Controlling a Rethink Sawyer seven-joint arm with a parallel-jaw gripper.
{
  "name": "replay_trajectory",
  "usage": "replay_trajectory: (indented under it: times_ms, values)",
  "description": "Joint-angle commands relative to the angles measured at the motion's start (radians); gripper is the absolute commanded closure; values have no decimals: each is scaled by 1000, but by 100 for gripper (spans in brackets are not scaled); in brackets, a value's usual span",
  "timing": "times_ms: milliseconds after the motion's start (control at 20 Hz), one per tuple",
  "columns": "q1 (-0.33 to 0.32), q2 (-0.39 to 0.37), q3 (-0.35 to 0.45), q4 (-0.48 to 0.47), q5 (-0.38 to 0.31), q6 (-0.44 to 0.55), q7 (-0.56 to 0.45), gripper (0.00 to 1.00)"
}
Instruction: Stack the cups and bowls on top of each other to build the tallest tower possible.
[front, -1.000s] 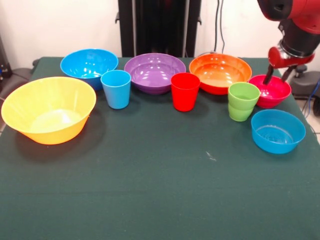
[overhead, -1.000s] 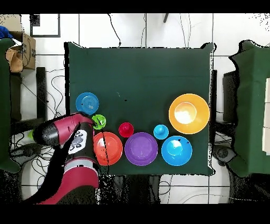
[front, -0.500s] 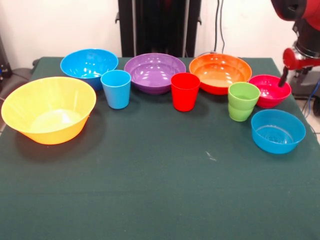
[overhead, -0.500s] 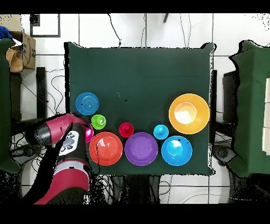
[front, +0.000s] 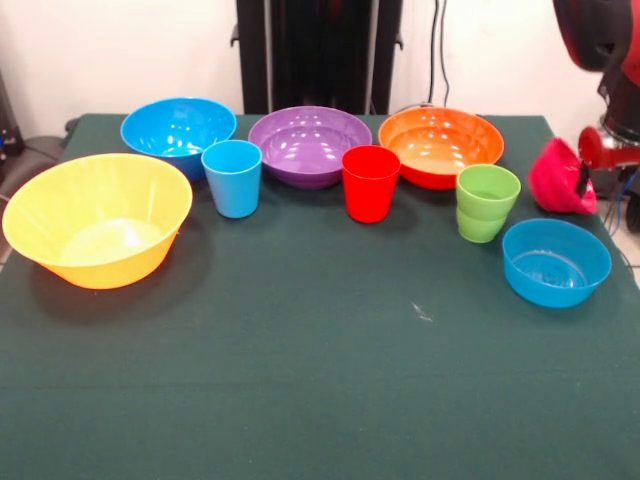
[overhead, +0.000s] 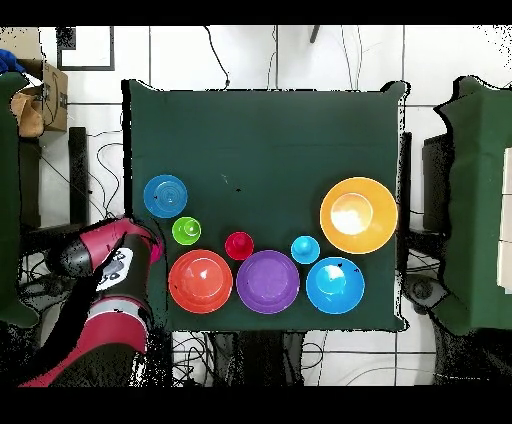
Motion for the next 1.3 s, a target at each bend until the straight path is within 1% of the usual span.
replay_trajectory:
  times_ms: [50, 250, 400, 600, 700, 750, 850, 950, 1100, 1300]
  values:
    - [7, 123, 10, -84, 18, -95, 179, 0]
    - [6, 134, 5, -85, 11, -107, 182, 0]
    - [-1, 117, 10, -75, 9, -90, 173, 0]
    - [-18, 36, 22, -12, 6, -38, 147, 0]
    - [-36, -23, 34, 37, 1, -12, 124, 0]
    - [-53, -69, 44, 76, -1, 5, 104, 0]
    - [-74, -133, 60, 126, 0, 35, 81, 0]
    - [-90, -175, 76, 163, 1, 51, 65, 0]
    - [-107, -211, 95, 196, 1, 63, 52, 0]
    - [-117, -223, 107, 214, -7, 56, 52, 0]
